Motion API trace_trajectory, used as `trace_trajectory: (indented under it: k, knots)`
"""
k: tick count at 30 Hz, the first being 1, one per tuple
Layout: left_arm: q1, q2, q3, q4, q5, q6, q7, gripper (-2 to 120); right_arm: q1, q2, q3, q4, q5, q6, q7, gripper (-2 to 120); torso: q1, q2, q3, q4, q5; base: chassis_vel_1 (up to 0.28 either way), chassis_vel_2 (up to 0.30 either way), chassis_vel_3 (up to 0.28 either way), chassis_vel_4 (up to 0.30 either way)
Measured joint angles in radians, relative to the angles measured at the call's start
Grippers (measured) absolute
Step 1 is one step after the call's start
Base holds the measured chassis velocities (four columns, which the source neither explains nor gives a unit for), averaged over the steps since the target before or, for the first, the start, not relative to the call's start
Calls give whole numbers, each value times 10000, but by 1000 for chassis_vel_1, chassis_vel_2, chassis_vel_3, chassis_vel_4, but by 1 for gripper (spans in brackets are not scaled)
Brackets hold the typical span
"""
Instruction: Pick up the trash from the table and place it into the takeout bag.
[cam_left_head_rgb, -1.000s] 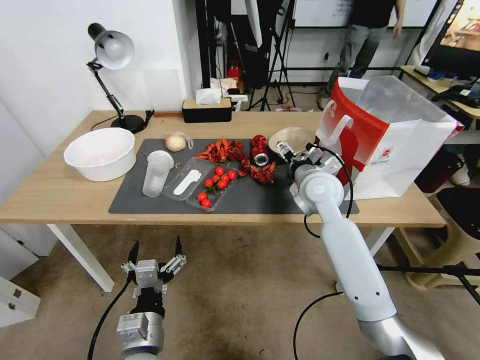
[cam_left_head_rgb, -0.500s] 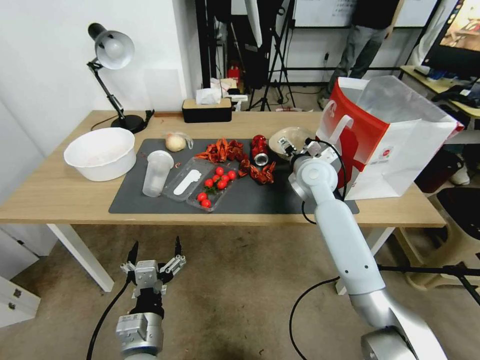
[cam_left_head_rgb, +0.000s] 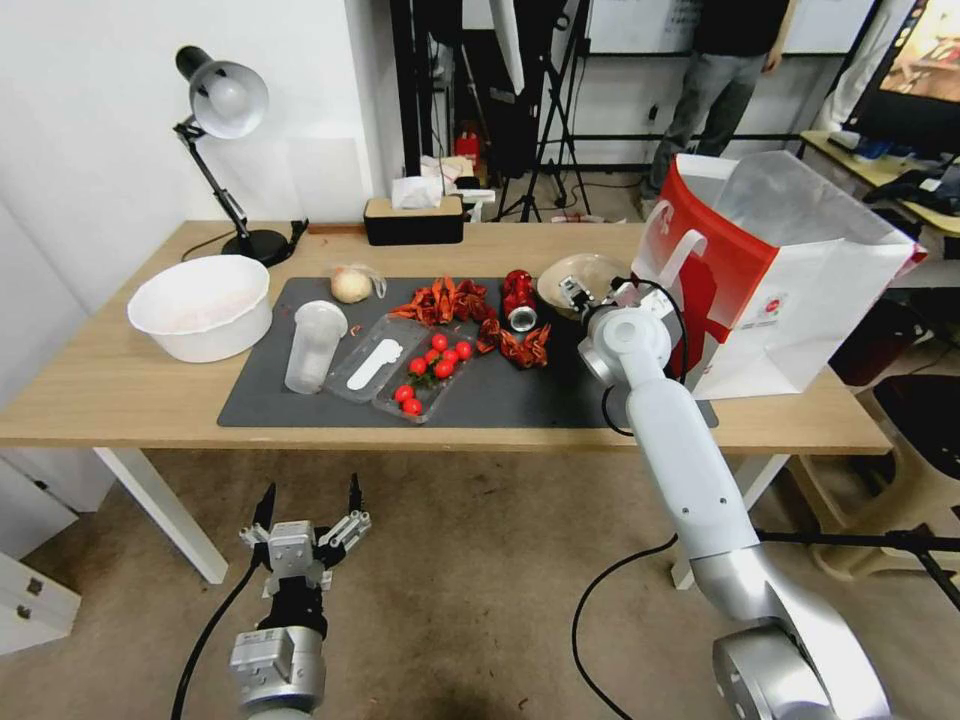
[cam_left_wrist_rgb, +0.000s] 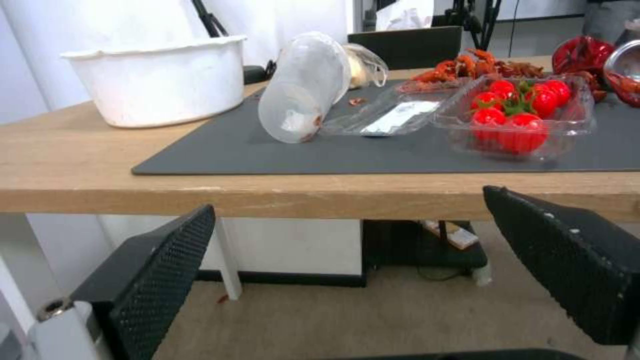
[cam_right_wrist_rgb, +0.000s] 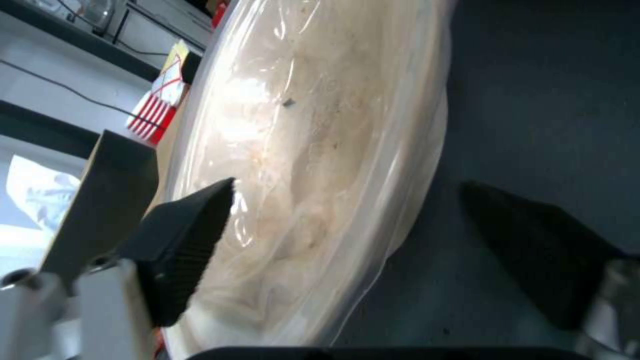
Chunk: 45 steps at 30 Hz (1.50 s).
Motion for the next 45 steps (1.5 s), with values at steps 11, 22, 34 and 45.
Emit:
trace_trajectory:
  k: [11, 22, 34, 45]
  knots:
    - [38, -2, 33, -43, 7, -15, -14, 100, 18, -24, 114, -330, 346, -6, -60, 48, -1, 2, -2, -2, 0, 0, 0, 0, 0]
    - [-18, -3, 76, 11, 17, -15, -16, 100, -258, -103, 146, 77, 395, -81, -65, 17, 0, 0, 1, 4, 1, 0, 0, 0, 0]
    - [-19, 5, 61, 5, 19, -14, -31, 100, -950, -454, 103, 1836, -2, -139, -157, 0, 0, -1, 2, 2, 0, 0, 0, 0, 0]
    - [97, -70, 65, -69, 139, -69, -31, 100, -1742, -1337, -72, 4229, -1310, -173, -1337, 0, 0, -1, 0, 0, 1, 0, 0, 0, 0]
